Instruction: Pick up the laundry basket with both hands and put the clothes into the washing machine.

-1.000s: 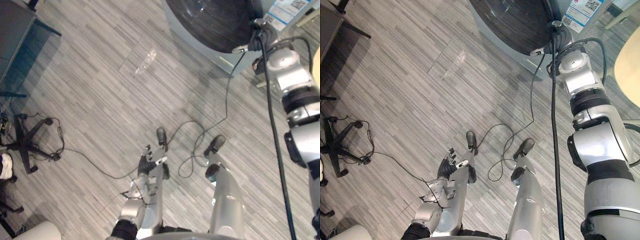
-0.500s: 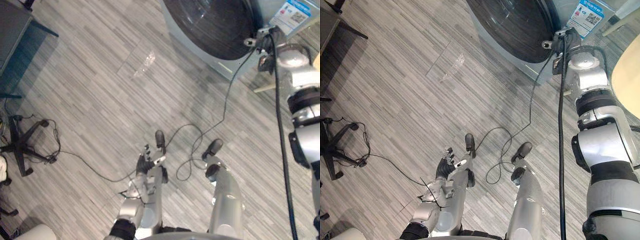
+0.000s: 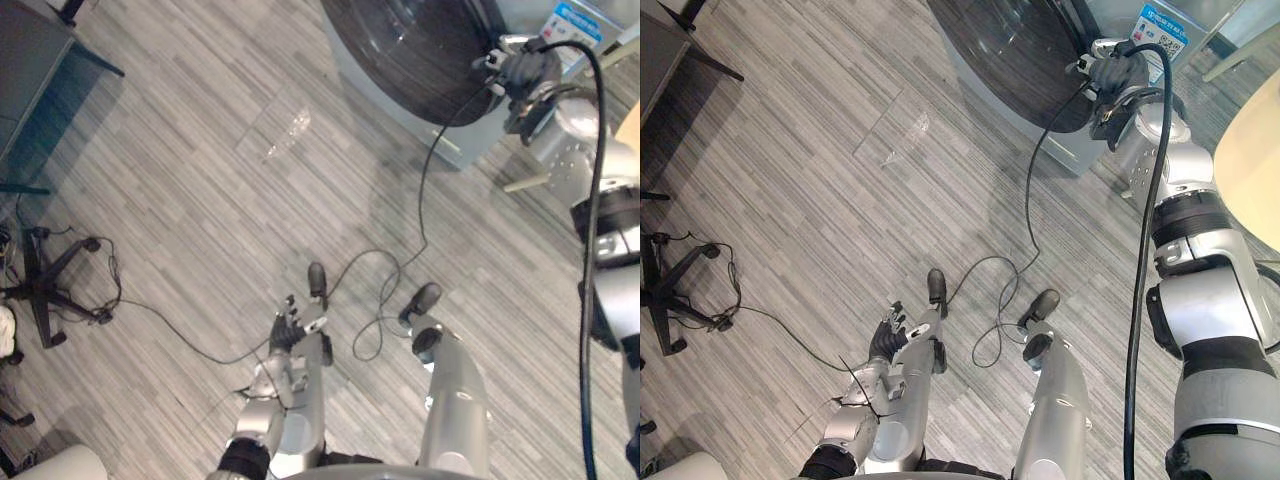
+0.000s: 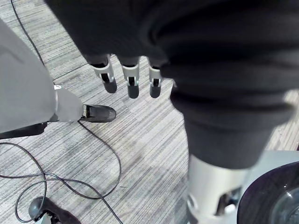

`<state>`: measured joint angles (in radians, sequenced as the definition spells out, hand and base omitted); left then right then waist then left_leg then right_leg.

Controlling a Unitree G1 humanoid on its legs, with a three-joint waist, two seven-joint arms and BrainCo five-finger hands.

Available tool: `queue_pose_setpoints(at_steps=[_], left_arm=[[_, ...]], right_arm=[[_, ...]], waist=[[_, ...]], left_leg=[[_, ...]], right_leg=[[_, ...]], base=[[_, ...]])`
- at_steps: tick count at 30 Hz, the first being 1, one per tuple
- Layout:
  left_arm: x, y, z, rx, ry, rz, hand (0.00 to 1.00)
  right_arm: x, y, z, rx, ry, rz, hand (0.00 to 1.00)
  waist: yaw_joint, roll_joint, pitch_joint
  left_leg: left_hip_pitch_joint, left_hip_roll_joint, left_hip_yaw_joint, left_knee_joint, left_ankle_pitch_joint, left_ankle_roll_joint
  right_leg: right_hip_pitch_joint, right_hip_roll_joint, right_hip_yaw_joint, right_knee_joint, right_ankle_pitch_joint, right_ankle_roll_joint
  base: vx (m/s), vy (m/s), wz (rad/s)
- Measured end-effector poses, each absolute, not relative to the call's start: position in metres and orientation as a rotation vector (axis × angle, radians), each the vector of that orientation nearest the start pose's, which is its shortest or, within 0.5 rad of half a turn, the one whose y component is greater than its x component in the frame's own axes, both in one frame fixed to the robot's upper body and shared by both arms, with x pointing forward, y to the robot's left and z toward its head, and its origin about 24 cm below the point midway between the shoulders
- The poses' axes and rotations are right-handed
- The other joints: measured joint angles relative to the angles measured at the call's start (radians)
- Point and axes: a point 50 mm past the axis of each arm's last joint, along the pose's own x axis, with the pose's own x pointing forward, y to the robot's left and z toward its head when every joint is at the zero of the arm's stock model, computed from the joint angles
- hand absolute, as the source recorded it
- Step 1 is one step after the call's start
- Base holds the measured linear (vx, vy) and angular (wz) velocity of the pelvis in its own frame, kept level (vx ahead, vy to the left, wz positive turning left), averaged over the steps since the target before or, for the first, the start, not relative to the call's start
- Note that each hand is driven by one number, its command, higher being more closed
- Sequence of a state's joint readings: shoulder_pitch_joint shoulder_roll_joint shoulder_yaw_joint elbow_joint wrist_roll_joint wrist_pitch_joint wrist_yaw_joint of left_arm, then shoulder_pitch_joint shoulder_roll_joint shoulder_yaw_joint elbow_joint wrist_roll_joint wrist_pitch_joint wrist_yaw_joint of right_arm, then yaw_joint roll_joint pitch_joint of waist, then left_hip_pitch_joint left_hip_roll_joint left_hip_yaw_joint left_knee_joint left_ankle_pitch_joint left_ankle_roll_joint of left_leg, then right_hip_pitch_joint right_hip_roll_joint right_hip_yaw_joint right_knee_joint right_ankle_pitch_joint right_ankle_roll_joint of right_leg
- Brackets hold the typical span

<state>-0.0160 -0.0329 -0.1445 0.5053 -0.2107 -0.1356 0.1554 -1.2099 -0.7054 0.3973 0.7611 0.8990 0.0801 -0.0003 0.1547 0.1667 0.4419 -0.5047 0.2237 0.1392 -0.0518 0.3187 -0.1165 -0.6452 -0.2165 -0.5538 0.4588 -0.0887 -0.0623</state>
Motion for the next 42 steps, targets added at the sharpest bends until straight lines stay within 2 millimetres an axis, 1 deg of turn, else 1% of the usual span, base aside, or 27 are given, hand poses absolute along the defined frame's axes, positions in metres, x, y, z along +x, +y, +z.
queue_pose_setpoints(at_steps=[3,6,10,12,13,16,20,23,26,27,28,29,30,31,32,34,36,37,38,39,40,41,42], left_arm=[[0.227,0.118,-0.059,-0.172,0.392,0.072,0.00],[0.227,0.123,-0.060,-0.175,0.395,0.094,0.00],[0.227,0.127,-0.060,-0.173,0.395,0.120,0.00],[0.227,0.129,-0.060,-0.173,0.395,0.132,0.00],[0.227,0.129,-0.060,-0.174,0.395,0.136,0.00],[0.227,0.136,-0.060,-0.181,0.392,0.168,0.00],[0.227,0.143,-0.060,-0.188,0.391,0.201,0.00],[0.227,0.145,-0.060,-0.187,0.392,0.211,0.00],[0.226,0.146,-0.062,-0.181,0.398,0.212,0.00],[0.225,0.147,-0.065,-0.178,0.413,0.213,0.00],[0.223,0.147,-0.068,-0.174,0.427,0.214,0.00],[0.222,0.149,-0.069,-0.167,0.432,0.216,0.00],[0.222,0.152,-0.070,-0.155,0.437,0.217,0.00],[0.221,0.154,-0.070,-0.145,0.438,0.218,0.00],[0.222,0.159,-0.070,-0.127,0.435,0.219,0.00],[0.223,0.162,-0.067,-0.117,0.422,0.218,0.00],[0.223,0.167,-0.066,-0.102,0.419,0.221,0.00],[0.223,0.170,-0.066,-0.094,0.416,0.222,0.00],[0.224,0.174,-0.063,-0.084,0.406,0.224,0.00],[0.223,0.176,-0.063,-0.079,0.402,0.226,0.00],[0.221,0.180,-0.061,-0.067,0.397,0.230,0.00],[0.220,0.182,-0.061,-0.063,0.397,0.233,0.00],[0.217,0.188,-0.062,-0.063,0.398,0.255,0.00]], right_arm=[[0.403,-0.210,0.277,0.145,-0.283,0.086,1.00],[0.399,-0.207,0.271,0.193,-0.322,0.104,1.00],[0.398,-0.202,0.271,0.263,-0.350,0.126,1.00],[0.397,-0.194,0.271,0.314,-0.368,0.156,1.00],[0.397,-0.192,0.271,0.321,-0.374,0.160,1.00],[0.394,-0.195,0.271,0.357,-0.396,0.160,1.00],[0.392,-0.193,0.272,0.360,-0.415,0.172,1.00],[0.389,-0.195,0.267,0.367,-0.430,0.171,1.00],[0.384,-0.199,0.255,0.404,-0.434,0.164,1.00],[0.380,-0.201,0.243,0.414,-0.425,0.162,1.00],[0.375,-0.199,0.232,0.415,-0.407,0.179,1.00],[0.370,-0.193,0.216,0.418,-0.378,0.217,1.00],[0.366,-0.181,0.201,0.435,-0.351,0.276,1.00],[0.363,-0.170,0.192,0.441,-0.326,0.321,1.00],[0.359,-0.148,0.174,0.447,-0.268,0.411,1.00],[0.350,-0.115,0.145,0.418,-0.148,0.556,1.00],[0.335,-0.087,0.113,0.399,-0.018,0.676,1.00],[0.327,-0.076,0.100,0.394,0.039,0.721,1.00],[0.317,-0.066,0.084,0.366,0.105,0.780,1.00],[0.312,-0.062,0.077,0.348,0.138,0.808,1.00],[0.304,-0.058,0.065,0.326,0.187,0.848,1.00],[0.301,-0.058,0.061,0.322,0.203,0.856,1.00],[0.298,-0.059,0.055,0.316,0.224,0.866,0.00]], waist=[[0.001,0.000,0.000],[0.002,0.000,0.000],[0.003,-0.001,0.000],[0.003,-0.001,0.000],[0.003,-0.001,0.000],[0.021,-0.001,0.000],[0.023,-0.002,-0.001],[0.025,-0.011,-0.005],[0.026,-0.036,-0.016],[0.027,-0.047,-0.022],[0.026,-0.053,-0.025],[0.026,-0.059,-0.027],[0.024,-0.068,-0.031],[0.024,-0.077,-0.036],[0.023,-0.091,-0.043],[0.025,-0.093,-0.044],[0.030,-0.105,-0.045],[0.034,-0.112,-0.044],[0.041,-0.125,-0.040],[0.044,-0.133,-0.040],[0.046,-0.150,-0.041],[0.046,-0.159,-0.041],[0.042,-0.183,-0.040]], left_leg=[[0.027,0.004,0.001,0.001,0.000,0.000],[0.022,0.007,0.001,0.011,-0.001,-0.001],[0.016,0.011,0.002,0.016,-0.001,-0.001],[0.016,0.015,0.002,0.017,-0.006,-0.006],[0.016,0.016,0.002,0.017,-0.007,-0.007],[0.013,0.024,0.000,0.020,-0.017,-0.019],[0.009,0.026,-0.003,0.021,-0.017,-0.019],[0.001,0.030,-0.011,0.021,-0.017,-0.019],[-0.011,0.038,-0.032,0.021,-0.019,-0.021],[-0.012,0.039,-0.042,0.021,-0.019,-0.021],[-0.012,0.039,-0.055,0.023,-0.019,-0.021],[-0.011,0.039,-0.059,0.027,-0.025,-0.020],[-0.011,0.039,-0.060,0.033,-0.031,-0.018],[-0.011,0.039,-0.061,0.035,-0.033,-0.015],[-0.011,0.038,-0.062,0.037,-0.034,-0.014],[-0.015,0.038,-0.079,0.047,-0.049,-0.013],[-0.026,0.033,-0.101,0.054,-0.055,-0.010],[-0.031,0.030,-0.110,0.054,-0.056,-0.010],[-0.036,0.026,-0.118,0.052,-0.056,-0.010],[-0.039,0.025,-0.121,0.050,-0.056,-0.010],[-0.041,0.022,-0.125,0.044,-0.056,-0.010],[-0.041,0.021,-0.126,0.039,-0.055,-0.010],[-0.040,0.016,-0.132,0.031,-0.055,-0.009]], right_leg=[[0.031,0.005,-0.006,0.000,-0.012,-0.003],[0.037,0.005,-0.015,0.006,-0.027,-0.003],[0.037,0.008,-0.019,0.006,-0.031,-0.004],[0.037,0.012,-0.019,0.006,-0.031,-0.004],[0.037,0.013,-0.019,0.006,-0.031,-0.004],[0.035,0.021,-0.020,0.006,-0.034,-0.007],[0.035,0.024,-0.023,0.004,-0.036,-0.009],[0.035,0.029,-0.029,-0.002,-0.036,-0.009],[0.037,0.040,-0.038,-0.006,-0.036,-0.009],[0.040,0.041,-0.037,-0.006,-0.036,-0.009],[0.050,0.043,-0.038,-0.009,-0.036,-0.009],[0.057,0.045,-0.038,-0.012,-0.036,-0.009],[0.063,0.047,-0.037,-0.016,-0.036,-0.009],[0.065,0.048,-0.036,-0.020,-0.036,-0.009],[0.072,0.052,-0.035,-0.035,-0.036,-0.009],[0.093,0.058,-0.046,-0.052,-0.037,-0.007],[0.101,0.058,-0.053,-0.062,-0.041,0.001],[0.101,0.057,-0.055,-0.063,-0.047,0.010],[0.100,0.054,-0.060,-0.066,-0.051,0.019],[0.099,0.054,-0.062,-0.070,-0.049,0.023],[0.100,0.054,-0.064,-0.077,-0.045,0.029],[0.100,0.054,-0.064,-0.080,-0.043,0.031],[0.100,0.052,-0.064,-0.087,-0.035,0.035]], base=[[0.03,-0.064,0.04],[0.03,-0.068,0.08],[0.03,-0.062,0.02],[0.03,-0.059,-0.03],[0.01,-0.048,-0.02],[0.01,-0.049,-0.03],[0.00,-0.050,0.01],[0.01,-0.048,0.05],[0.03,-0.051,0.13],[0.07,-0.052,0.18],[0.08,-0.046,0.21],[0.08,-0.037,0.19],[0.04,-0.014,0.10],[0.06,-0.038,0.02],[0.04,-0.037,0.03],[0.02,-0.032,0.19],[-0.03,-0.005,0.26],[-0.05,0.006,0.21],[-0.05,0.006,0.18],[-0.05,0.007,0.14],[-0.03,0.004,0.07],[-0.02,0.009,0.07],[0.00,0.000,0.00]])
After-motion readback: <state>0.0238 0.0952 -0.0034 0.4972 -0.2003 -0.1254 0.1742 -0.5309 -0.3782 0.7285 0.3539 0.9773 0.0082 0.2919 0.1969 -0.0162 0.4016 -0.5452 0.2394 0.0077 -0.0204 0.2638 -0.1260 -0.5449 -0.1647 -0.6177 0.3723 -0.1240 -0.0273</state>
